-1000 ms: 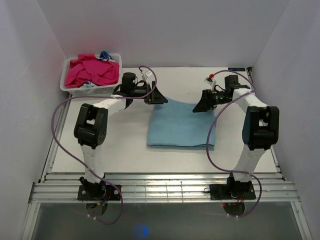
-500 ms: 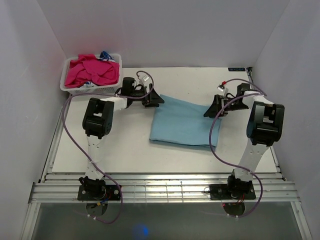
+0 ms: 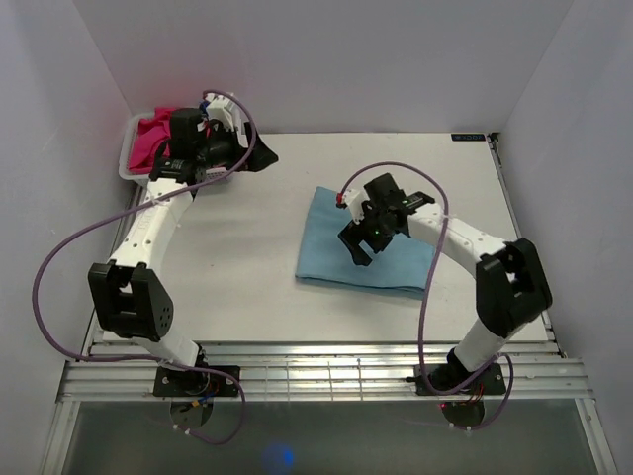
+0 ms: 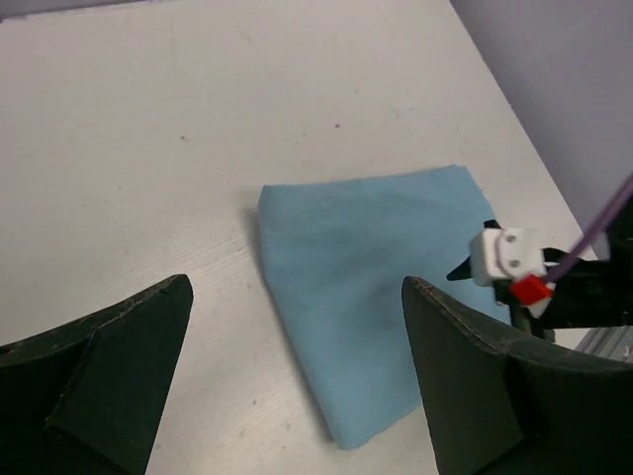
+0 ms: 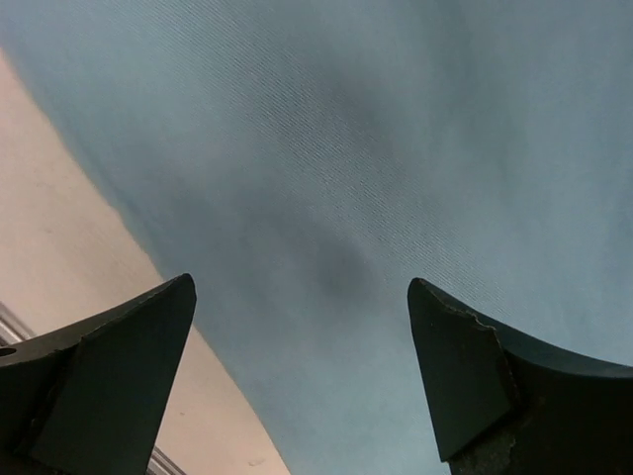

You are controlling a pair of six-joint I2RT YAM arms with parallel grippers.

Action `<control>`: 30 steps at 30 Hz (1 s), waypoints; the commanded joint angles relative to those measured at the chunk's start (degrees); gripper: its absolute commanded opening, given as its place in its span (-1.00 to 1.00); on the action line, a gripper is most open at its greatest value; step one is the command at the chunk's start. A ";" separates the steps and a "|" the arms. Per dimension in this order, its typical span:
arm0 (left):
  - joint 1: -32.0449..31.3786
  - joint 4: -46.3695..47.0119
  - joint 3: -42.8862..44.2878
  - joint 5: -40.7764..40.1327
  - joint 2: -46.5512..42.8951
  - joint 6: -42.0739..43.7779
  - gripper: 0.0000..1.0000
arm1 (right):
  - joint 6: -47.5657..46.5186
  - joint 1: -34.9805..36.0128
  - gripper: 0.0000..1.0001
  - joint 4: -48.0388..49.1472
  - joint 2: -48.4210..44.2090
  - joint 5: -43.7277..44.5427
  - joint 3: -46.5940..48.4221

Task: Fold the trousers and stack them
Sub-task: Neatly place the folded trousers to the corner

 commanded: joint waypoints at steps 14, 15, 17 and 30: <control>2.05 -7.24 -10.09 -3.30 -1.54 2.03 0.96 | -26.57 -15.10 0.88 -0.19 16.52 10.32 -2.43; 1.96 -6.89 -10.09 -3.47 -1.10 2.12 0.96 | -29.86 -18.51 0.88 -0.19 17.83 10.40 -0.07; 2.14 -6.89 -9.92 -3.47 -0.48 2.65 0.96 | -35.75 -21.43 0.88 -1.06 20.29 10.23 3.19; 2.23 -6.71 -7.80 -4.17 -1.36 5.64 0.96 | -37.83 -28.22 0.80 -3.36 15.40 3.45 26.93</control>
